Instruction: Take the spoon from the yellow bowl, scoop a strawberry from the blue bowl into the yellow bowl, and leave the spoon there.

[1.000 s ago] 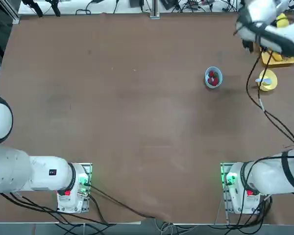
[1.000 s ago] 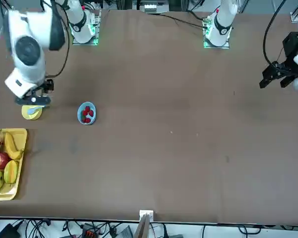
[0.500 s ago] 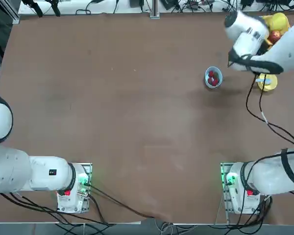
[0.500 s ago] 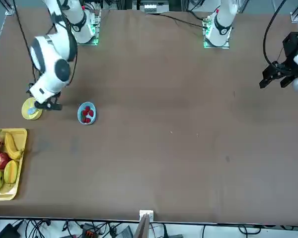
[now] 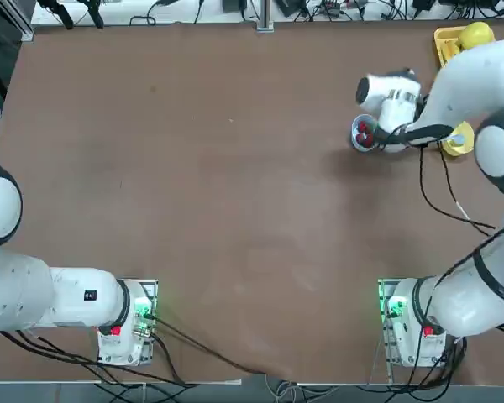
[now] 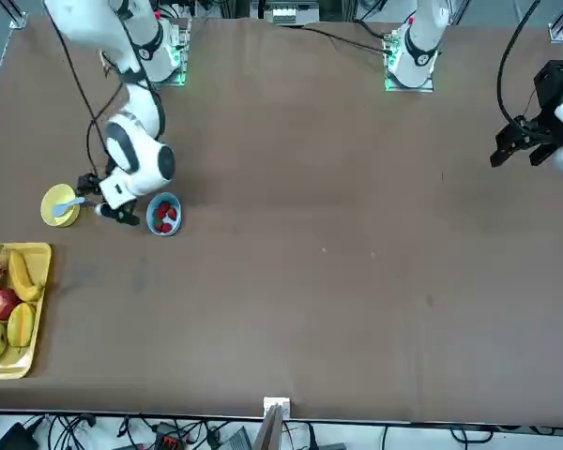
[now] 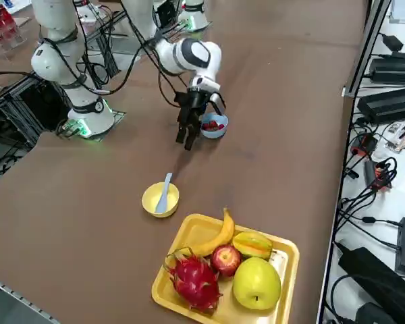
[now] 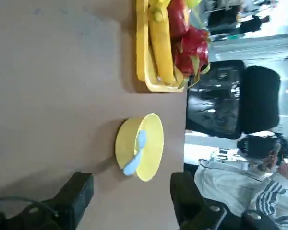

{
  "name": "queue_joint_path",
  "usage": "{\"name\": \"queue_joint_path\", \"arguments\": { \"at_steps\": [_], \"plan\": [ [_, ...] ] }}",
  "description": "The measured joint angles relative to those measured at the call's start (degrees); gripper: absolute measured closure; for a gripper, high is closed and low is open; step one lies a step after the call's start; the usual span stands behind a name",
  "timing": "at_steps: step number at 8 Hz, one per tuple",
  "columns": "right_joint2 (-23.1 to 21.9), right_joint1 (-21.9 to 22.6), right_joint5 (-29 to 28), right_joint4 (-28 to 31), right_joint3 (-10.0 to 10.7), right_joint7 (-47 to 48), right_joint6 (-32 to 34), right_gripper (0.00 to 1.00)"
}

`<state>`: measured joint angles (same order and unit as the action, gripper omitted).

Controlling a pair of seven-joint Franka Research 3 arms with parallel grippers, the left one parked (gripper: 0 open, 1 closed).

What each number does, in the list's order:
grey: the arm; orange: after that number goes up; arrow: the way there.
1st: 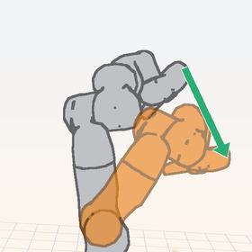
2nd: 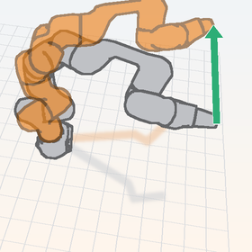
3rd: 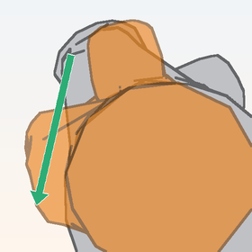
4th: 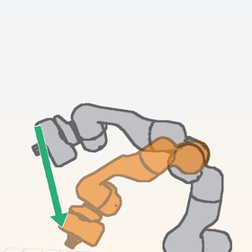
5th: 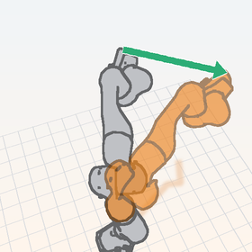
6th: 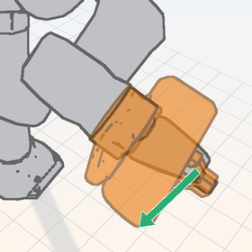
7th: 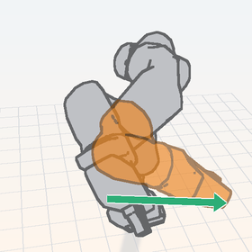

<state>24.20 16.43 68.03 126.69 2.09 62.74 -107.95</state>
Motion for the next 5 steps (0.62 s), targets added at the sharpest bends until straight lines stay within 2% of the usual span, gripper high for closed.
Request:
{"name": "queue_joint_path", "arguments": {
  "at_steps": [1,5],
  "plan": [
    [2.2,0.0,2.1,-0.1,0.2,2.6,0.6,0.04],
    [6.2,-0.1,6.8,-0.1,0.7,7.8,4.4,0.11]
  ]
}}
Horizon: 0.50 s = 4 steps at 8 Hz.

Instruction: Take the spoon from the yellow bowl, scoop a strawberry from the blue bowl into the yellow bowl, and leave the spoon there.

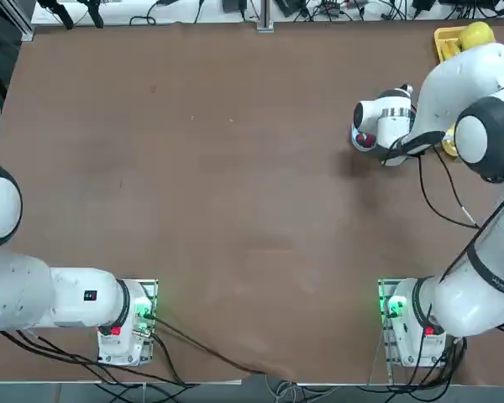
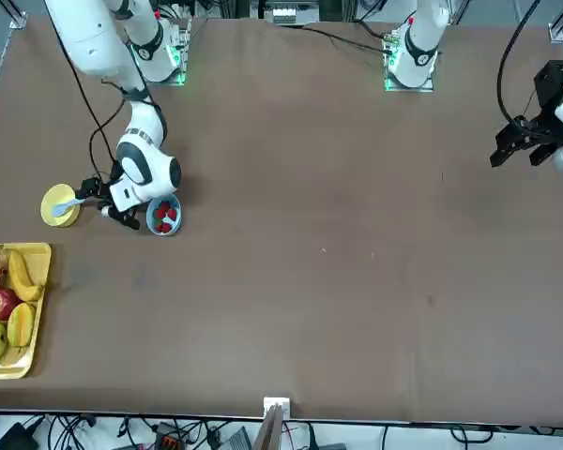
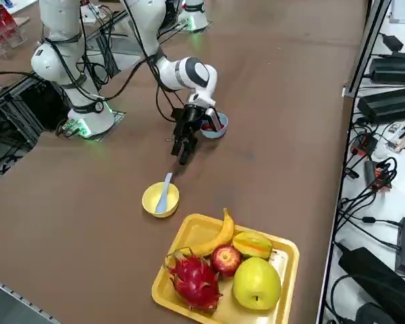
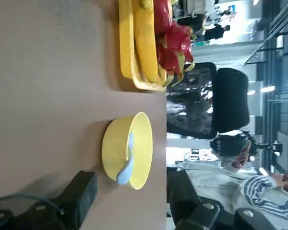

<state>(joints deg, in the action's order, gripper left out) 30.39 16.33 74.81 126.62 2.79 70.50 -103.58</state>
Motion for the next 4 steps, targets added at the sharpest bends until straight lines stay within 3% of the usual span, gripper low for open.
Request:
{"name": "queue_joint_path", "arguments": {
  "at_steps": [4],
  "plan": [
    [3.1,-1.2,5.6,0.7,0.4,3.3,0.8,0.17]
  ]
}}
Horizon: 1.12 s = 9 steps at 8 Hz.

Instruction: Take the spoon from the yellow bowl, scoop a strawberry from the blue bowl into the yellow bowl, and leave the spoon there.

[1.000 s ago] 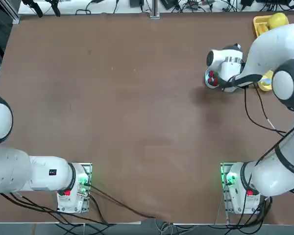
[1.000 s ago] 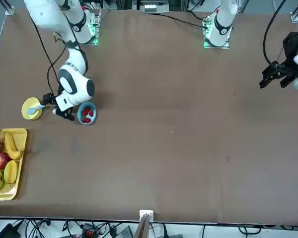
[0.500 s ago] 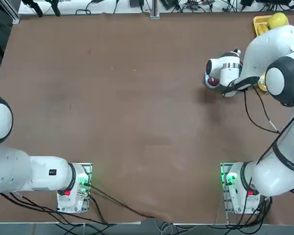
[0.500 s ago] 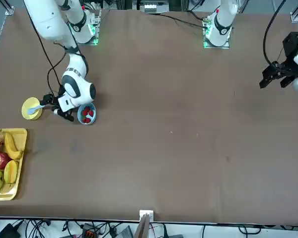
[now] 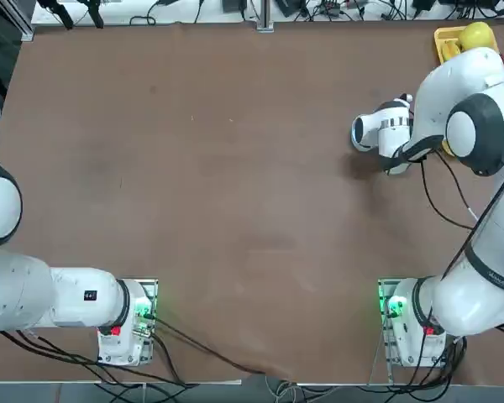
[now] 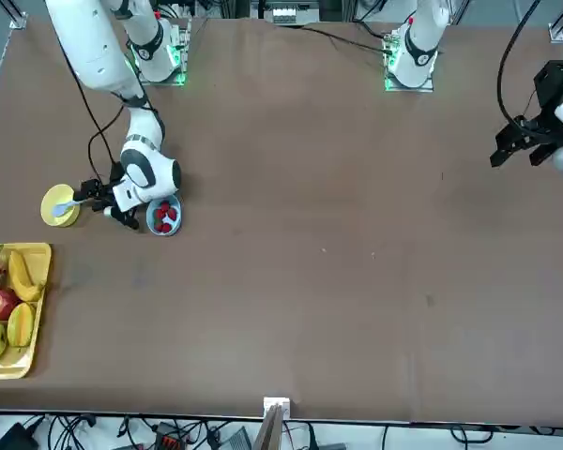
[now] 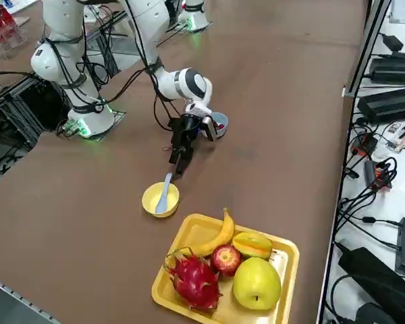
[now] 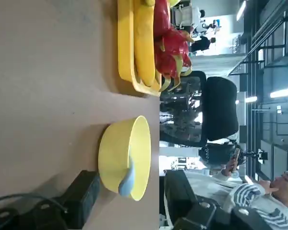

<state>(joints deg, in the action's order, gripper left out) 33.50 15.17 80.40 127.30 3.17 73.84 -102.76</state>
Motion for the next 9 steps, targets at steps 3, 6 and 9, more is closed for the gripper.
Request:
{"name": "queue_joint_path", "arguments": {
  "at_steps": [3,6,9],
  "plan": [
    [0.1,-1.3,2.6,1.7,0.1,0.9,0.0,0.2],
    [0.2,-2.6,4.9,2.6,0.1,1.1,0.0,0.23],
    [0.6,-3.3,6.3,2.6,0.1,1.1,0.1,0.26]
  ]
}}
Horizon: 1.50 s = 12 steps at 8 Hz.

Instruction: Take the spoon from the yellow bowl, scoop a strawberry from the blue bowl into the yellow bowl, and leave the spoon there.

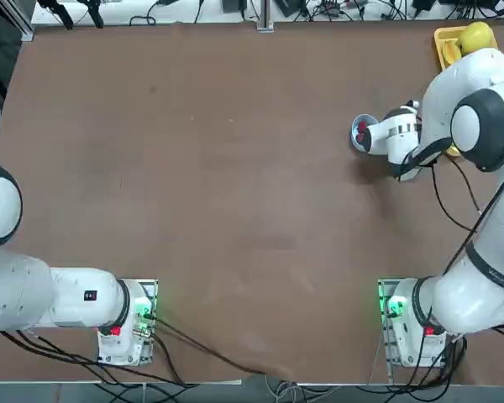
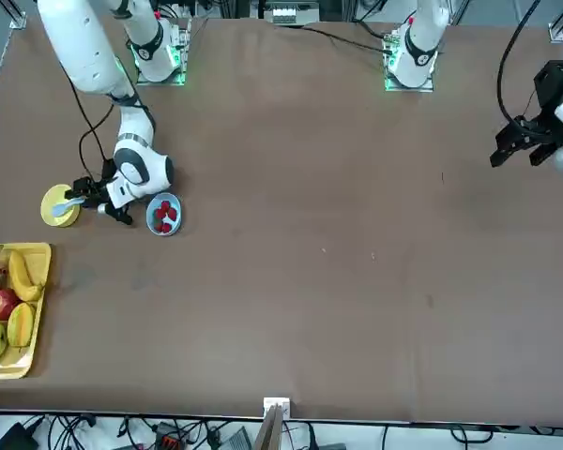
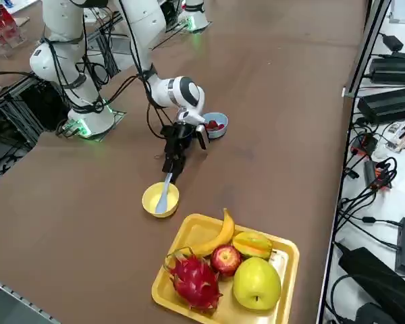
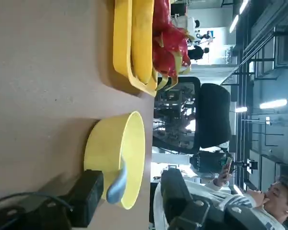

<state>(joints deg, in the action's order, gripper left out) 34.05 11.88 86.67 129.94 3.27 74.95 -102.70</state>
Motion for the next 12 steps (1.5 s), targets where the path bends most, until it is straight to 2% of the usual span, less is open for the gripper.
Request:
{"name": "queue_joint_path", "arguments": {
  "at_steps": [9,12],
  "plan": [
    [1.0,-0.8,1.2,0.0,0.0,0.1,1.8,0.33],
    [1.0,-0.7,1.2,0.0,0.0,0.1,2.2,0.4]
  ]
}}
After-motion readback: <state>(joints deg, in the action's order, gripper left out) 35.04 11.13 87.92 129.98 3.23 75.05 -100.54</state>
